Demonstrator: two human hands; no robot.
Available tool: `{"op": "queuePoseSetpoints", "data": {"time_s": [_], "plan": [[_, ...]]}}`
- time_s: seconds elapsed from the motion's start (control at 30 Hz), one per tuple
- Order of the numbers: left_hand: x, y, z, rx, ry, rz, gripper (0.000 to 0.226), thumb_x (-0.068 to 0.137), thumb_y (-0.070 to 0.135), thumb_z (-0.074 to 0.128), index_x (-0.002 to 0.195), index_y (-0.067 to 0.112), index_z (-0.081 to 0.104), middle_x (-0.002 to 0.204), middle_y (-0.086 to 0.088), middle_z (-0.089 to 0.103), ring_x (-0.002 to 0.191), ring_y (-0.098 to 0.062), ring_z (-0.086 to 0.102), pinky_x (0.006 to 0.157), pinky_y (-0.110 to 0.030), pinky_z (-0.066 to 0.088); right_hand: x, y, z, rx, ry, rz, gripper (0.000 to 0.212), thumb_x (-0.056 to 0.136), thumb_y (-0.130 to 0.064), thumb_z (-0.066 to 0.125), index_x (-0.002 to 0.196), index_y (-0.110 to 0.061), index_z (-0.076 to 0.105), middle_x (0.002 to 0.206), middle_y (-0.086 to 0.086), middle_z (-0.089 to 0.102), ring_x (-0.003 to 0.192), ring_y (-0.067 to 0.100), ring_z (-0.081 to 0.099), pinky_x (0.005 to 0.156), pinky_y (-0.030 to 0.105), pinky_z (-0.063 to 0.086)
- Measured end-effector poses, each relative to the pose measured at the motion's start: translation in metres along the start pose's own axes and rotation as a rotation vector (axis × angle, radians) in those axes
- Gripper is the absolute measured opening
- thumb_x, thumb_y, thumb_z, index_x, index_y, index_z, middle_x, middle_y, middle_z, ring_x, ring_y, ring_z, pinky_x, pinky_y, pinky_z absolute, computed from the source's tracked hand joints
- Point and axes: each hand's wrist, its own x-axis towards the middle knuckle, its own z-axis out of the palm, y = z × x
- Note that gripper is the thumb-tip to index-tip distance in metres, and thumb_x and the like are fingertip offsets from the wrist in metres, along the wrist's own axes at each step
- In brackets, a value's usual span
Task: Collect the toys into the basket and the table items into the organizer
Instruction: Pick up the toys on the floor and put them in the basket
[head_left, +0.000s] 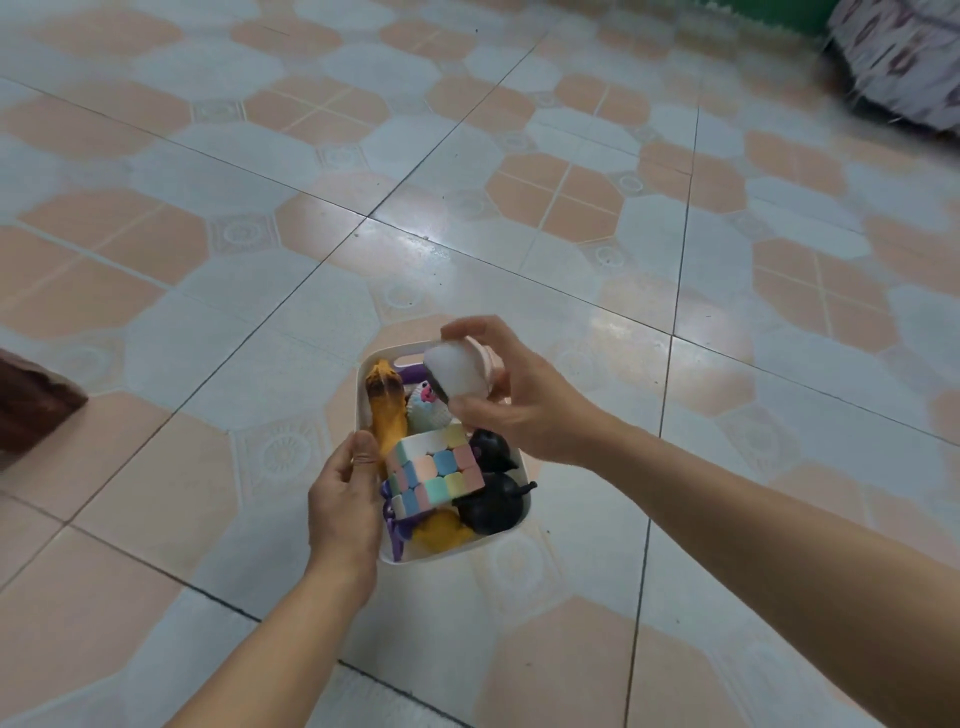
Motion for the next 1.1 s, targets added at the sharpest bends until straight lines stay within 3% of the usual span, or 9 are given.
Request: {"op": "queuePoseSetpoints", "data": {"time_s": [0.13,0.3,0.37,0.43,0.5,0.63,0.73,0.9,1.1], "plan": [[-0.002,0.005,-0.012,-0.001,-0.031,-0.008,0.060,0.082,0.061,0.047,0.119,0.017,0.064,0.107,-0.007,0.073,0.099,-0.027,0.070,0.081,-0.045,0.058,-0.006,0.000,0.002,-0.129,-0.133,-0.024,0.056,0.085,0.004,0.060,0.125,-0.029,0.039,0.134,-0.007,0.040,0.115,0.017,0.045,0.087,0.043,0.054],[-0.001,0.009,-0.028,0.009,-0.041,-0.025,0.054,0.087,0.056,0.045,0.120,0.017,0.062,0.107,-0.008,0.072,0.098,-0.025,0.070,0.078,-0.041,0.058,-0.004,0.004,0.005,-0.273,-0.189,0.052,0.068,0.084,-0.005,0.062,0.129,-0.046,0.032,0.139,-0.013,0.034,0.129,0.028,0.030,0.104,0.056,0.035],[0.001,0.011,-0.035,0.000,-0.039,-0.035,0.051,0.089,0.055,0.045,0.120,0.017,0.061,0.108,-0.009,0.072,0.099,-0.026,0.070,0.079,-0.043,0.058,-0.004,0.004,0.009,-0.300,-0.206,0.062,0.070,0.082,-0.006,0.066,0.128,-0.046,0.032,0.143,-0.014,0.032,0.130,0.027,0.030,0.107,0.053,0.034],[0.002,0.012,-0.039,0.005,-0.037,-0.032,0.052,0.089,0.055,0.045,0.121,0.018,0.061,0.108,-0.008,0.072,0.098,-0.025,0.071,0.079,-0.043,0.058,-0.005,0.002,0.013,-0.261,-0.211,0.038,0.068,0.080,-0.005,0.068,0.129,-0.038,0.036,0.146,-0.010,0.030,0.131,0.023,0.033,0.108,0.039,0.037],[0.003,0.013,-0.043,-0.002,-0.033,-0.025,0.057,0.084,0.058,0.047,0.122,0.018,0.060,0.110,-0.007,0.072,0.099,-0.025,0.070,0.082,-0.045,0.058,-0.006,0.001,0.018,-0.256,-0.155,0.010,0.062,0.080,-0.005,0.071,0.129,-0.029,0.041,0.145,-0.005,0.035,0.130,0.020,0.039,0.106,0.031,0.042],[0.005,0.014,-0.045,-0.016,-0.026,-0.027,0.063,0.078,0.061,0.047,0.123,0.019,0.061,0.108,-0.005,0.072,0.098,-0.022,0.071,0.081,-0.042,0.058,-0.002,0.005,0.039,-0.411,0.118,0.007,0.055,0.075,-0.020,0.079,0.120,-0.021,0.047,0.127,0.000,0.055,0.108,0.023,0.058,0.086,0.043,0.055],[0.006,0.013,-0.044,-0.034,-0.009,-0.035,0.057,0.084,0.058,0.047,0.122,0.018,0.061,0.106,-0.005,0.073,0.096,-0.021,0.071,0.074,-0.037,0.057,0.001,0.007,0.050,-0.490,0.178,-0.015,0.054,0.072,-0.027,0.081,0.113,-0.019,0.046,0.120,0.001,0.056,0.098,0.026,0.058,0.078,0.046,0.055],[0.010,0.013,-0.050,-0.041,0.022,-0.043,0.045,0.093,0.052,0.045,0.120,0.019,0.061,0.103,-0.003,0.073,0.095,-0.021,0.071,0.071,-0.034,0.056,-0.001,0.006,0.042,-0.475,0.081,-0.034,0.054,0.074,-0.033,0.077,0.118,-0.023,0.049,0.125,-0.004,0.052,0.113,0.016,0.047,0.099,0.039,0.040],[0.013,0.017,-0.048,-0.034,0.023,-0.022,0.049,0.093,0.053,0.043,0.127,0.022,0.058,0.109,-0.002,0.072,0.097,-0.020,0.070,0.068,-0.032,0.055,-0.007,0.002,0.033,-0.152,0.234,0.116,0.038,0.088,-0.024,0.064,0.123,-0.018,0.049,0.122,-0.007,0.055,0.107,0.009,0.054,0.087,0.022,0.044]]}}
